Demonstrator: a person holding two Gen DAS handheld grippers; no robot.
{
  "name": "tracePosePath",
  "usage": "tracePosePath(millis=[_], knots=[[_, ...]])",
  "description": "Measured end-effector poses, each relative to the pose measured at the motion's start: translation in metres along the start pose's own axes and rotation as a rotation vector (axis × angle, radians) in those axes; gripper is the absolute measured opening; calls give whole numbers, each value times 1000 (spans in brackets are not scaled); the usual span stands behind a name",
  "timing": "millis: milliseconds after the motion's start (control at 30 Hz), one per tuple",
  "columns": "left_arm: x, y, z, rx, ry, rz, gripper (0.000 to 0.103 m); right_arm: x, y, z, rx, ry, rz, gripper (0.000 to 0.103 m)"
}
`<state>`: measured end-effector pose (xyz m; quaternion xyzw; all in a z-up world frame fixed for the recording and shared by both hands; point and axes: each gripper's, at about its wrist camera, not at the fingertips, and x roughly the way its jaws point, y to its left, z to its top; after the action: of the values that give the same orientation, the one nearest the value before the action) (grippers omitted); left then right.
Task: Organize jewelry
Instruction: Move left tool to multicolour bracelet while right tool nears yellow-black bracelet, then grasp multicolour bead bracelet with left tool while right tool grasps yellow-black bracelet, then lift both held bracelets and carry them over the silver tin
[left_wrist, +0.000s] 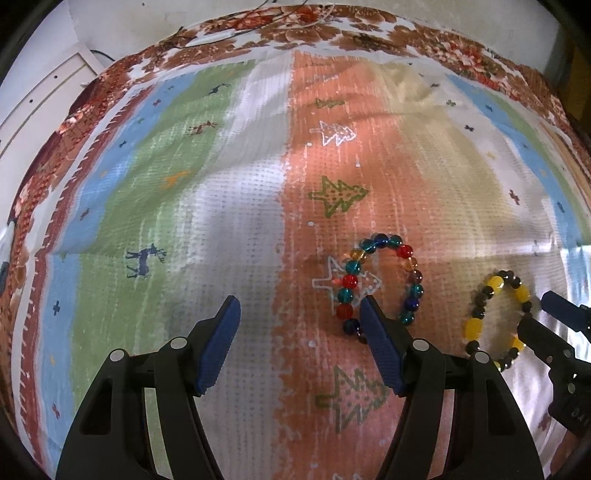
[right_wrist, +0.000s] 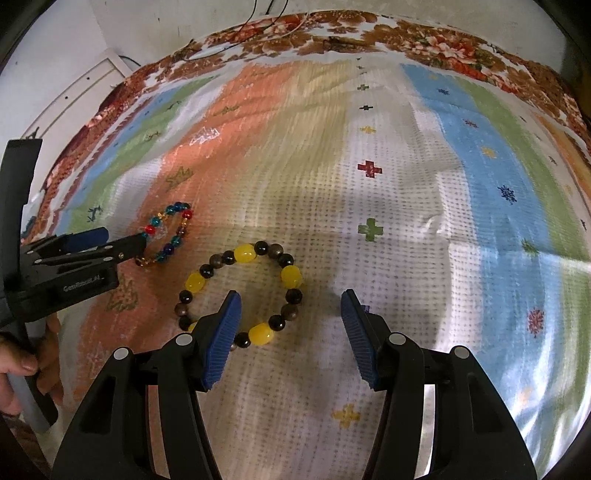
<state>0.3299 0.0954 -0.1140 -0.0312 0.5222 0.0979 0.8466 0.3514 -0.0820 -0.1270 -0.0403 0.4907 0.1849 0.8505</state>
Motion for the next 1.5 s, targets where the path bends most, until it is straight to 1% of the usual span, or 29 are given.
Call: tracePosePath(millis=[67,133,167,200,233,300,333,400,433,467,500,533,733,967,1100,1500], knots=[[3,-2,1,6,2,4,67,2,1,0,-9,1,-8,56],[5,-3,2,13,1,8,65,3,1,0,-11,1,-13,56],[6,-4,2,22,-1,12,59,3,2,-1,-14,2,-18,53],[6,-5,2,27,-2,11,51,4,2,-1,-18,3,-31,47],[6,-7,2,35,0,7,49,4,2,-2,-24,6,-51,44],[6,-10,1,46,5,0,39,5,-1,-2,-20,10,-59,35],[7,-11,1,49,9,-5,36,5,-3,-2,-18,11,-64,33],[7,-11,0,44,19,-20,29,6,-4,-2,-18,15,-60,21],[7,-11,0,45,23,-22,25,6,-4,-2,-18,18,-54,17],[7,-10,0,45,27,-23,15,6,-4,-2,-19,21,-54,15],[8,-10,0,42,32,-27,10,6,-4,-3,-23,21,-54,12],[7,-8,0,36,37,-35,9,6,-4,-3,-25,23,-53,11],[-1,-5,-1,22,39,-80,9,-1,-6,-5,-8,22,-26,10],[-29,-11,0,24,-9,-127,9,-23,0,-5,-31,-34,-14,10],[-44,-16,-4,38,-35,-159,9,-37,10,-8,-74,-51,-8,10],[-76,-20,-16,45,-83,-195,9,-69,19,-17,-107,-123,28,10]])
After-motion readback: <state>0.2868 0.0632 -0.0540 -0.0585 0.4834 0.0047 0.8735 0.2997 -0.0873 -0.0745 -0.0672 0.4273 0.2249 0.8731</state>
